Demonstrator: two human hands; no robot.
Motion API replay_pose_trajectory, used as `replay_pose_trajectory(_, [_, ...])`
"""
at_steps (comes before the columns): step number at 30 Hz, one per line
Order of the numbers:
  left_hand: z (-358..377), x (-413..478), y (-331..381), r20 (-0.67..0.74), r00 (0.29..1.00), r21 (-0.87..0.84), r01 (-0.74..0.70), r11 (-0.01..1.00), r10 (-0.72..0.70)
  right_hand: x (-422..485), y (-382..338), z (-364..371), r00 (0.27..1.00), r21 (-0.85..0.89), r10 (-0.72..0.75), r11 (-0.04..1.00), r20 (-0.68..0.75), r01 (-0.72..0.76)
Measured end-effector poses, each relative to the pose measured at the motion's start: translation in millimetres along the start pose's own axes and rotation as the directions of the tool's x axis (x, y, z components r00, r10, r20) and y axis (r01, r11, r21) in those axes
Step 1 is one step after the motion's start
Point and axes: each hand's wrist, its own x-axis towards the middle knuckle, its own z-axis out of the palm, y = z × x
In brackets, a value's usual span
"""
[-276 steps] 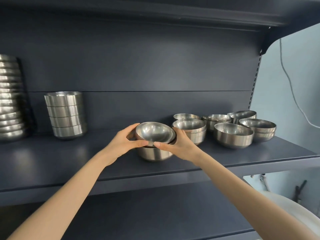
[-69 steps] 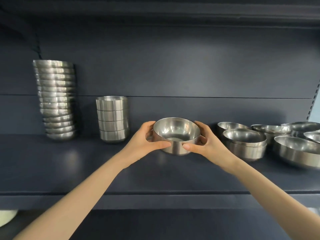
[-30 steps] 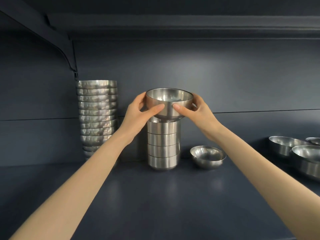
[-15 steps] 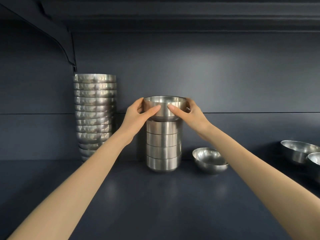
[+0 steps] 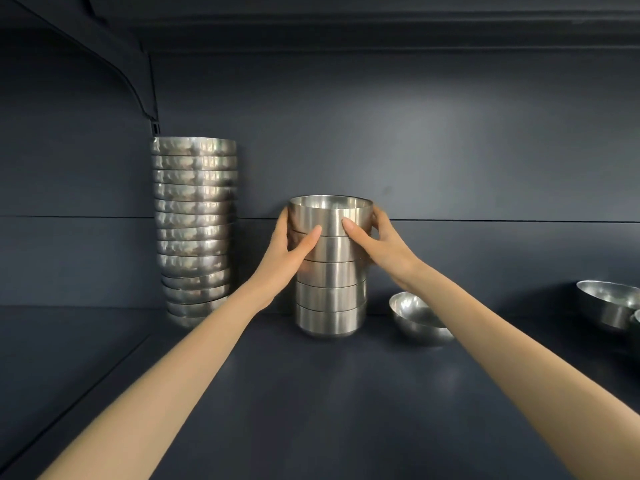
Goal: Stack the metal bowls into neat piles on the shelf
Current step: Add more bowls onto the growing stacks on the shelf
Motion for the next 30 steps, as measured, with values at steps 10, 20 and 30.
replay_pose_trajectory(10, [2.5,-9.9,-10.2,0.017,0.999,-0.007,0.028,1.000,-0.028,-6.0,11.2,4.2,0.999,0.030,0.031,0.999,0.015,-0.031])
replay_pose_trajectory(20, [-13.7,-12.6,-13.3,-0.008,0.998,-0.007,0.056,0.998,-0.056,-3.6,8.0,21.2,0.997,0.038,0.056,0.998,0.049,-0.058])
replay_pose_trajectory(30, [-27.3,-47.7,-14.6,0.123,0.982,0.450,0.075,0.890,-0.145,-36.8,2.5,2.5,0.986,-0.468,0.060,0.884,0.154,0.020])
